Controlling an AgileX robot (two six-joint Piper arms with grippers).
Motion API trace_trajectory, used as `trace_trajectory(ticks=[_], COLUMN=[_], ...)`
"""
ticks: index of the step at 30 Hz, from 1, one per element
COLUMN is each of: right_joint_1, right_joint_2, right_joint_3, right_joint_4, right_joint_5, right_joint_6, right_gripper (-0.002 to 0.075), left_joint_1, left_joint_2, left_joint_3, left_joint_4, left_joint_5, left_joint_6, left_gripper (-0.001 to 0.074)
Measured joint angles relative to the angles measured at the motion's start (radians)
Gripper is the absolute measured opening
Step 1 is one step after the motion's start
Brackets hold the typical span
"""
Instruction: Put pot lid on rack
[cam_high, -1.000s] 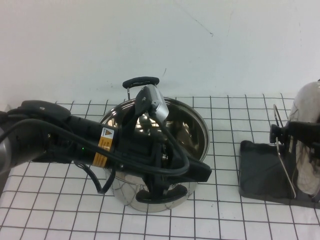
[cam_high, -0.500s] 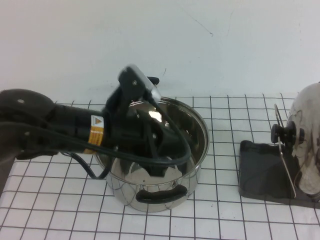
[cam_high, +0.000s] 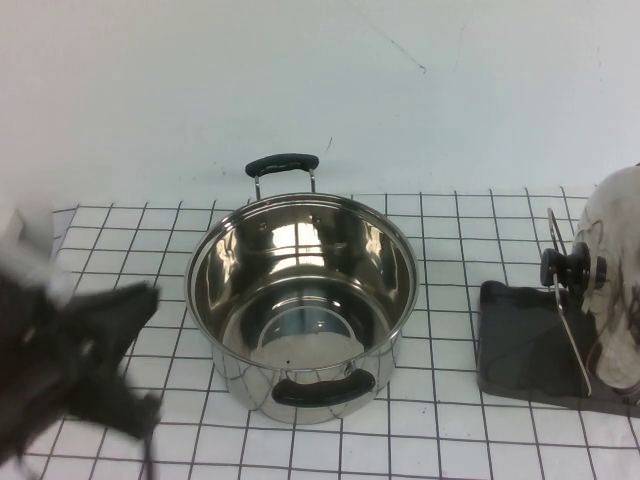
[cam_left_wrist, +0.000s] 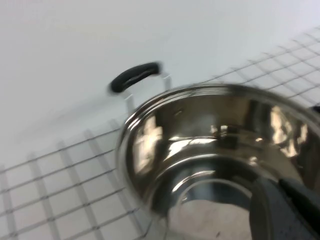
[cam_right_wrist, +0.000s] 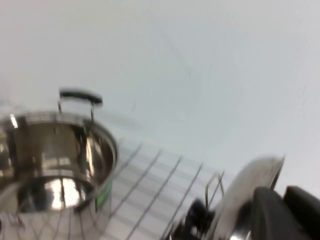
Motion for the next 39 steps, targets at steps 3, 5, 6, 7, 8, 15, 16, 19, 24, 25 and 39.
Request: trace_trajectory(ticks=[3,5,6,7,8,15,16,19,24,25,39], right_joint_1=[0.000,0.000,0.000,0.000,0.000,0.000,0.000,0.000,0.000,0.000,0.000], right_joint_2=[-0.153,-0.228,-0.282,-0.325,-0.358,-0.487,-0.487,-0.487,-0.487,-0.487,-0.487], right_joint_3=[0.024,0.048,0.070,0.091,0.108,0.184,0.186,0.191,0.193,0.193,0.210], right_joint_4=[0.002,0.016,0.028,0.034,0.036,0.045,0.049,0.051,0.053,0.053,-0.087], right_joint_5=[0.007,0.014,0.022,0.032,0.043,0.166,0.185,0.218,0.228,0.234,0.219], right_joint_6=[0.009,0.011,0.012,0.012,0.012,0.012,0.012,0.012,0.012,0.012,0.050], right_gripper=[0.0015,0.0006,0.0004,0.0002,0.0001,-0.0001,-0.0001,-0.0001,-0.0001,-0.0001,-0.0001], left_joint_1=[0.003,0.003,0.003,0.003,0.003,0.003,0.003,0.003,0.003,0.003,0.003], left_joint_2=[-0.183,-0.294,-0.352,-0.397,-0.451,-0.691,-0.703,-0.728,-0.729,-0.729,-0.729], left_joint_3=[0.138,0.202,0.233,0.260,0.282,0.368,0.375,0.392,0.418,0.424,0.468], left_joint_4=[-0.004,-0.005,-0.006,-0.008,-0.008,-0.011,-0.011,-0.011,-0.013,-0.013,-0.013], left_joint_5=[0.059,0.078,0.089,0.098,0.108,0.166,0.170,0.172,0.141,0.134,-0.001], left_joint_6=[-0.053,-0.089,-0.106,-0.120,-0.132,-0.152,-0.152,-0.152,-0.152,-0.152,-0.152], left_gripper=[-0.0001,-0.0001,-0.0001,-0.0001,-0.0001,-0.0001,-0.0001,-0.0001,-0.0001,-0.0001,-0.0001])
